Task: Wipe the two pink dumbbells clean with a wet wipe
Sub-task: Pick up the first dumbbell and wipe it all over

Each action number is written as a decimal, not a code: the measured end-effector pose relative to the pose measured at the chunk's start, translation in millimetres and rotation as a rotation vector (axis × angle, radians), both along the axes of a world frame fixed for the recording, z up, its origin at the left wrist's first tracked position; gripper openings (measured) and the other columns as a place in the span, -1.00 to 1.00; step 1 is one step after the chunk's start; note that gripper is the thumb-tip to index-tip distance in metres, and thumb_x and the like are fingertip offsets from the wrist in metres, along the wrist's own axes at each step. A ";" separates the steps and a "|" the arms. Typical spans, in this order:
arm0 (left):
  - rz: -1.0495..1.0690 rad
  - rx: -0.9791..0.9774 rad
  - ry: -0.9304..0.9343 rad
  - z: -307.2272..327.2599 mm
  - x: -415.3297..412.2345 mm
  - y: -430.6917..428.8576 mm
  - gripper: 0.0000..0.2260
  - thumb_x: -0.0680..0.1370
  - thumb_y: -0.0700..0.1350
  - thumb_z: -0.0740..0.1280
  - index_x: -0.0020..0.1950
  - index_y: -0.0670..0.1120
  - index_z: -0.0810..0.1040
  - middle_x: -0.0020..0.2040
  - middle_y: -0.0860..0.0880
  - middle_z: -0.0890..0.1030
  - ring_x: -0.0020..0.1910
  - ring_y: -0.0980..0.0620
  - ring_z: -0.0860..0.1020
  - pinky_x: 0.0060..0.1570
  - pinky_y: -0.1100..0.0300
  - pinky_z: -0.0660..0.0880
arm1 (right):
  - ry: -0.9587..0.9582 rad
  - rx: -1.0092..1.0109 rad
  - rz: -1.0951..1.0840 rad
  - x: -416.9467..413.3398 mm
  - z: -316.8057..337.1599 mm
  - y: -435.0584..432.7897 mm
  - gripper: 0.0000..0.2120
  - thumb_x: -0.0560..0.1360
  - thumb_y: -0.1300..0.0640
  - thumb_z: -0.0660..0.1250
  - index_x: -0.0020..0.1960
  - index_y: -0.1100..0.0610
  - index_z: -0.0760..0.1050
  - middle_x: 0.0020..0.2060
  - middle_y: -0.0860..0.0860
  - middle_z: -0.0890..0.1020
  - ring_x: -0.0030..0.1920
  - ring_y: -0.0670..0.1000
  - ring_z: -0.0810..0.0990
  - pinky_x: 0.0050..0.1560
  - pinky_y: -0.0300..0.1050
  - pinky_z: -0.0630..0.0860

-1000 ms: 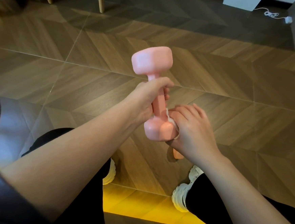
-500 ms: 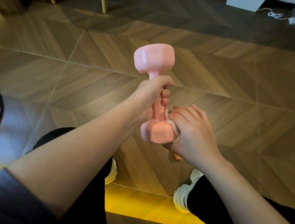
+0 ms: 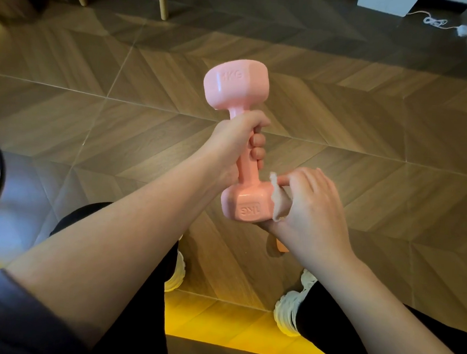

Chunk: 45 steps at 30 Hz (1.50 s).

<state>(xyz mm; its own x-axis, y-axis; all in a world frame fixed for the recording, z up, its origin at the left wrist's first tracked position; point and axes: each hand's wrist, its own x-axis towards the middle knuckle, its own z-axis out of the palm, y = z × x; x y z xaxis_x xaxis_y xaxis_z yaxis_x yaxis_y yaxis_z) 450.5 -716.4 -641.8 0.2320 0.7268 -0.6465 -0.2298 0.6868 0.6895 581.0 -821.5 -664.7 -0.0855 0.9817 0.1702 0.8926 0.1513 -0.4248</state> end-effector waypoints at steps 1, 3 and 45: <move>0.014 -0.001 -0.005 -0.2 -1.2 0.7 -0.75 0.53 -0.14 0.30 -0.31 -0.01 0.31 -0.54 0.08 0.30 -0.59 0.10 0.27 -0.42 0.24 0.31 | 0.028 -0.101 -0.007 1.2 0.4 1.5 -0.55 0.29 -0.05 0.62 -0.02 0.19 0.55 -0.12 0.01 0.58 -0.02 0.07 0.55 0.06 -0.12 0.35; 0.031 -0.009 -0.009 -0.5 -3.9 1.1 -0.75 0.53 -0.14 0.29 -0.31 -0.01 0.30 -0.53 0.09 0.29 -0.59 0.10 0.26 -0.41 0.23 0.30 | 0.158 -0.257 0.001 2.5 0.9 3.5 -0.47 0.26 -0.10 0.62 0.10 0.11 0.55 -0.06 -0.08 0.55 0.03 -0.07 0.47 -0.07 -0.28 0.30; 0.009 0.114 0.145 -4.4 0.8 -7.7 -0.57 0.36 0.29 0.39 -0.04 -0.03 0.51 -0.37 0.06 0.47 -0.50 0.07 0.41 -0.43 0.21 0.39 | 0.944 -0.421 -0.287 9.2 3.8 9.0 -0.63 0.55 0.33 0.24 -0.05 -0.11 0.66 -0.14 -0.23 0.72 -0.01 -0.20 0.66 -0.11 -0.43 0.51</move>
<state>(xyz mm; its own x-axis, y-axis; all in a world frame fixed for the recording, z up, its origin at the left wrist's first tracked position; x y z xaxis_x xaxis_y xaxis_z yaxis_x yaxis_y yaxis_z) 451.2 -724.1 -646.2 0.1355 0.7986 -0.5865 -0.1276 0.6011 0.7890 590.1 -812.4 -660.9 0.1472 0.9393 -0.3100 0.1546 -0.3314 -0.9307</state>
